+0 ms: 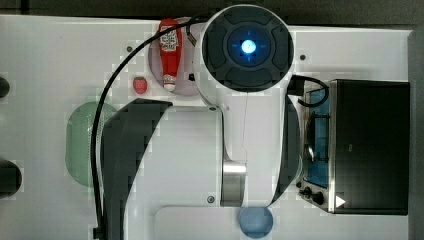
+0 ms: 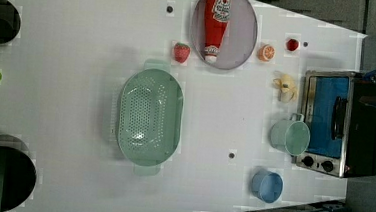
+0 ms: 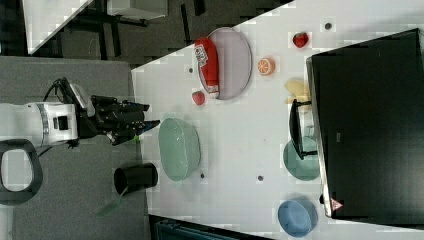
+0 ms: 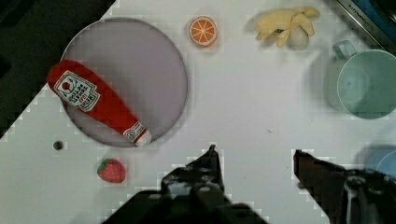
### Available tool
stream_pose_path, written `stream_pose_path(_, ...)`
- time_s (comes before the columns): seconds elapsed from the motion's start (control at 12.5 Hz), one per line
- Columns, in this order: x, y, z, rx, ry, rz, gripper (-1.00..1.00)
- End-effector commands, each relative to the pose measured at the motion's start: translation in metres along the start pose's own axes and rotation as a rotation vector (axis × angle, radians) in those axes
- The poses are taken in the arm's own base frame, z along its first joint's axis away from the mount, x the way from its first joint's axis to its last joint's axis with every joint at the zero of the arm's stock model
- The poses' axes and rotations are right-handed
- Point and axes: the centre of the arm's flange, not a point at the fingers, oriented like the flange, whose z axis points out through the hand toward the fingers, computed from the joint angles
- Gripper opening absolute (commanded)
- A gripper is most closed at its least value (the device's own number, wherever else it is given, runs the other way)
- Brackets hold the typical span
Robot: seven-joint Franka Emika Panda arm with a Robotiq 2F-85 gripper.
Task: Drag strainer left to right.
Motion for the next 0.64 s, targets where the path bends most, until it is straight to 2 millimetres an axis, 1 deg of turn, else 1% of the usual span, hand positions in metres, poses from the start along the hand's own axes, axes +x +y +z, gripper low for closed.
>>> stream_pose_path(0.08, -0.074, 0.130, -0.089, -0.004, 0.011, 0.097, 0.59)
stream_pose_path(0.16, -0.075, 0.129, -0.088, -0.005, 0.009, 0.094, 0.82)
stream_pose_path(0.24, -0.079, 0.122, -0.087, -0.001, 0.008, 0.081, 0.99)
stream_pose_path(0.32, -0.087, 0.111, -0.084, -0.001, 0.002, 0.056, 1.00)
stream_pose_path(0.4, -0.101, 0.095, -0.079, -0.010, -0.006, 0.019, 1.00)
stream_pose_path(0.56, -0.137, 0.055, -0.062, -0.053, -0.010, -0.064, 1.00)
stream_pose_path(0.64, -0.157, 0.033, -0.051, -0.072, -0.001, -0.074, 1.00)
